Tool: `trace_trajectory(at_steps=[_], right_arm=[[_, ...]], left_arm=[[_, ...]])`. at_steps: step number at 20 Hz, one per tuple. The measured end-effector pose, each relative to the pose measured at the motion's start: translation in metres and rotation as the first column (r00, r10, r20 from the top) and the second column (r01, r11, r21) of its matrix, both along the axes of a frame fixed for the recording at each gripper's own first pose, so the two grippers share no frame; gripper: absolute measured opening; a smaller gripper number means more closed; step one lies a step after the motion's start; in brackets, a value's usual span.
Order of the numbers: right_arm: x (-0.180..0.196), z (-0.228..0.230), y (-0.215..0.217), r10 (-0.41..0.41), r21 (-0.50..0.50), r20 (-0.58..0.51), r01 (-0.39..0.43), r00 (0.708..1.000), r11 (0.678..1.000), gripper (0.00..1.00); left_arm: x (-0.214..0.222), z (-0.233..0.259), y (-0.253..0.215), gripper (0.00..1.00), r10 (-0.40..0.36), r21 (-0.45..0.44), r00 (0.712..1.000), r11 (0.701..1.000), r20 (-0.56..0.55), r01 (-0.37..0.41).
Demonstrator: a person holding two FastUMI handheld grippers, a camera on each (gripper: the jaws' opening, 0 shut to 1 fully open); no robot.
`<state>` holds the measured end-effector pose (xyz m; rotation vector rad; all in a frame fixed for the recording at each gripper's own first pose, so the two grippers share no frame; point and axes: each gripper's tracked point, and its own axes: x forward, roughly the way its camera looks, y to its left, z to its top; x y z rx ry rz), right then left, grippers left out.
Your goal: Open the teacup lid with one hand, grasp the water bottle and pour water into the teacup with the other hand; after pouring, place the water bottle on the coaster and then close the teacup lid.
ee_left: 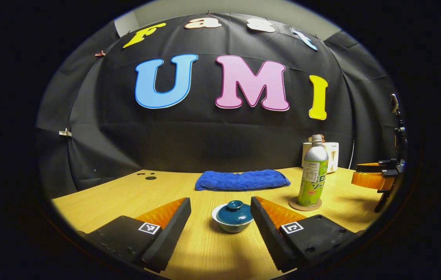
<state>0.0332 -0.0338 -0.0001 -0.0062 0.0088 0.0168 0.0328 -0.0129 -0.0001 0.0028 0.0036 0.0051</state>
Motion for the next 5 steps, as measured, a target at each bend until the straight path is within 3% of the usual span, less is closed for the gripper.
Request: trace_trajectory(at_steps=[5], right_arm=[[-0.0001,0.0007,0.004,0.026,0.001,-0.002,-0.026,1.0,1.0,0.95]], left_arm=[[-0.0003,-0.0001,0.0,0.87,-0.005,0.0,1.0,1.0,0.0,0.005]])
